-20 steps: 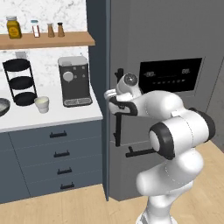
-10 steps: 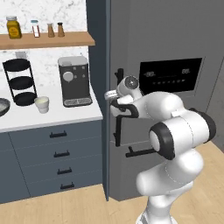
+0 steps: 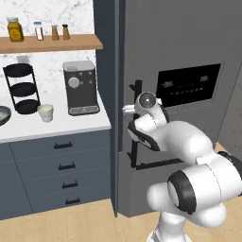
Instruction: Grab a lemon wedge from the fridge and one ice cube from the ice bowl, and put them in the glass of lemonade.
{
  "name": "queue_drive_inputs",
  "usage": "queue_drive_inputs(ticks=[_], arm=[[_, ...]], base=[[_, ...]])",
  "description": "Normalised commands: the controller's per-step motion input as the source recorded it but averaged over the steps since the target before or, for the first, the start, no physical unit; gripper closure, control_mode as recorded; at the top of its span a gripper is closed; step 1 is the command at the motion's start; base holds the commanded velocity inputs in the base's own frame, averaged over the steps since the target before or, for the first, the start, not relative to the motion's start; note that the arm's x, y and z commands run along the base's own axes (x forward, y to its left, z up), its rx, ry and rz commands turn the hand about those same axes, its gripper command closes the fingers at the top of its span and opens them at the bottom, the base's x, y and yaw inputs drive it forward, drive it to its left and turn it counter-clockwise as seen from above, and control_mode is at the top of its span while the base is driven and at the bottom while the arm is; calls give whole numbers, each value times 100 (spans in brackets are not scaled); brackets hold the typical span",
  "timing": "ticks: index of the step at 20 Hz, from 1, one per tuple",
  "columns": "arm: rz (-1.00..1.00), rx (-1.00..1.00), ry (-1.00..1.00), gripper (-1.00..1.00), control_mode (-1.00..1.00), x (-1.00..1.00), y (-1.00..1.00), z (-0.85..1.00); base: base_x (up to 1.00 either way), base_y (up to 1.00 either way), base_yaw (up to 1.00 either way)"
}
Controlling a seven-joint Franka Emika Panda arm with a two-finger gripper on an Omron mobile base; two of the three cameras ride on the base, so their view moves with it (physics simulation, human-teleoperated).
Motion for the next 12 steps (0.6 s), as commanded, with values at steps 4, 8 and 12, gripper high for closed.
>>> queue_drive_inputs(ticks=[4, 8, 12], arm=[[-34, 6, -11, 100, -100, -100, -100, 53], [-38, 7, -7, 100, -100, -96, -100, 82], [-40, 7, -5, 100, -100, -92, -100, 92]], base=[[0, 0, 0], [0, 0, 0], [0, 0, 0]])
